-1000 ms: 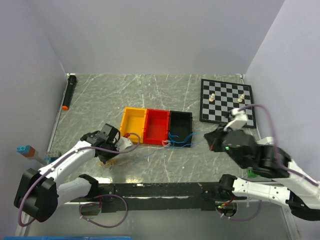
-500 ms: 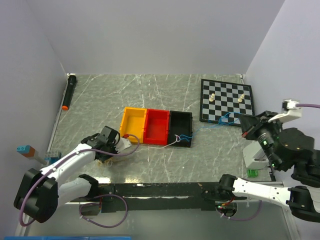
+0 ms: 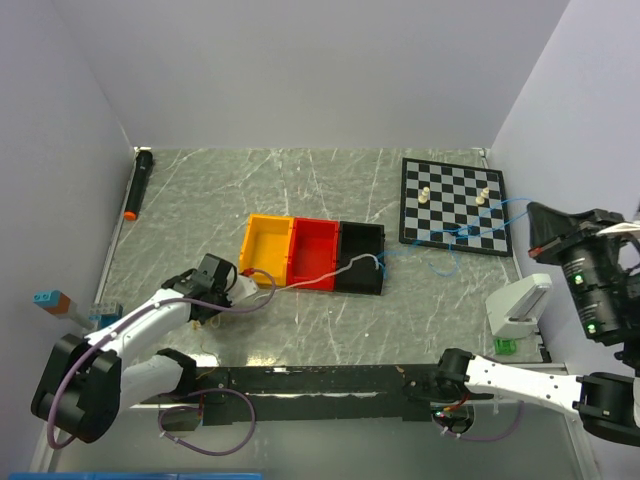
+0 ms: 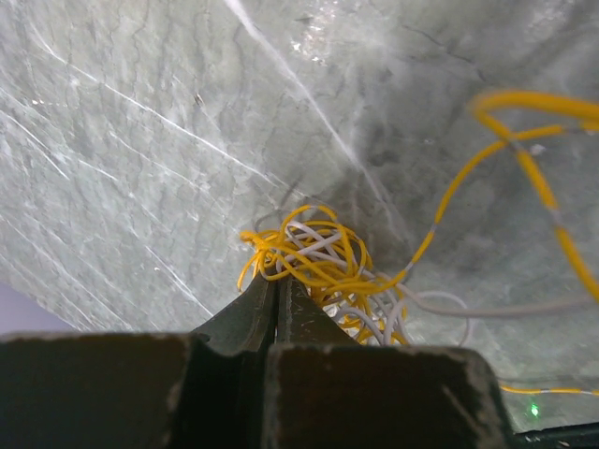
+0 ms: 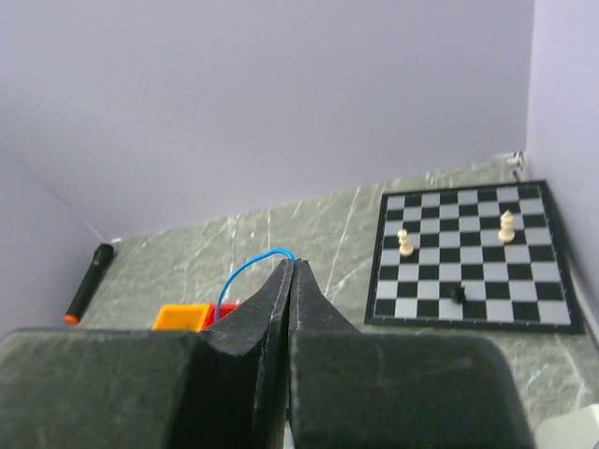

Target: Untangle the cables

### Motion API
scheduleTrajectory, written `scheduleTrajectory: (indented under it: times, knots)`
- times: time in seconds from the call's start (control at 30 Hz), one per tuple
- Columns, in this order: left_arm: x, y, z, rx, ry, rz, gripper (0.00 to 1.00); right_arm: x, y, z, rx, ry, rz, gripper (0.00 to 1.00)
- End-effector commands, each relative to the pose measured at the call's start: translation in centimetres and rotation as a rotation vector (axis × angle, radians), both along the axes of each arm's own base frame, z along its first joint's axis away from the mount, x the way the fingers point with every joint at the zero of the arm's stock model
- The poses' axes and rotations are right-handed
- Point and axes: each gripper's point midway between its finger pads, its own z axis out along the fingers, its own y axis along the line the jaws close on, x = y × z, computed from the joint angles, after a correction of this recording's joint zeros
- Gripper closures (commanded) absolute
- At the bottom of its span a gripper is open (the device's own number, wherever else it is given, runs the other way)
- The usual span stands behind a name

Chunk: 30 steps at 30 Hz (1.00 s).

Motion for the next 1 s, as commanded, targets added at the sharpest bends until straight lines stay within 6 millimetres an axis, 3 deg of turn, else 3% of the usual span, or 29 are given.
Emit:
scheduleTrajectory:
  times: [0.0, 0.23, 0.47, 0.57, 0.63, 0.87, 0.97]
  knots:
    - [0.3, 0.4, -0.4, 0.018, 0.005, 0.013, 0.99, -0.4, -2.6, 3.7, -0.011, -0.075, -0.073, 1.00]
    - [0.9, 0.5, -0.1, 0.031, -0.004, 0.019, 0.99, -1.0, -5.4, 6.4, -0.013, -0.162, -0.141, 1.00]
    - [1.4, 0.6, 0.3, 0.040, -0.009, 0.027, 0.99, -1.4, -6.5, 8.4, -0.009, -0.213, -0.161, 1.00]
    - [1.9, -0.3, 1.1, -0.008, -0.021, 0.040, 0.99, -0.6, -4.1, 7.6, -0.041, -0.191, -0.111, 1.00]
    - [2.1, -1.3, 2.0, -0.059, -0.014, 0.045, 0.99, 0.3, -1.4, 6.3, -0.070, -0.153, -0.061, 1.00]
    - [3.1, -5.2, 8.2, -0.262, -0.021, 0.020, 0.99, 3.1, 7.2, 0.6, -0.123, -0.056, 0.070, 1.00]
    - [2.6, -6.2, 10.2, -0.324, -0.013, -0.005, 0.99, 4.4, 10.4, -1.5, -0.161, -0.030, 0.097, 1.00]
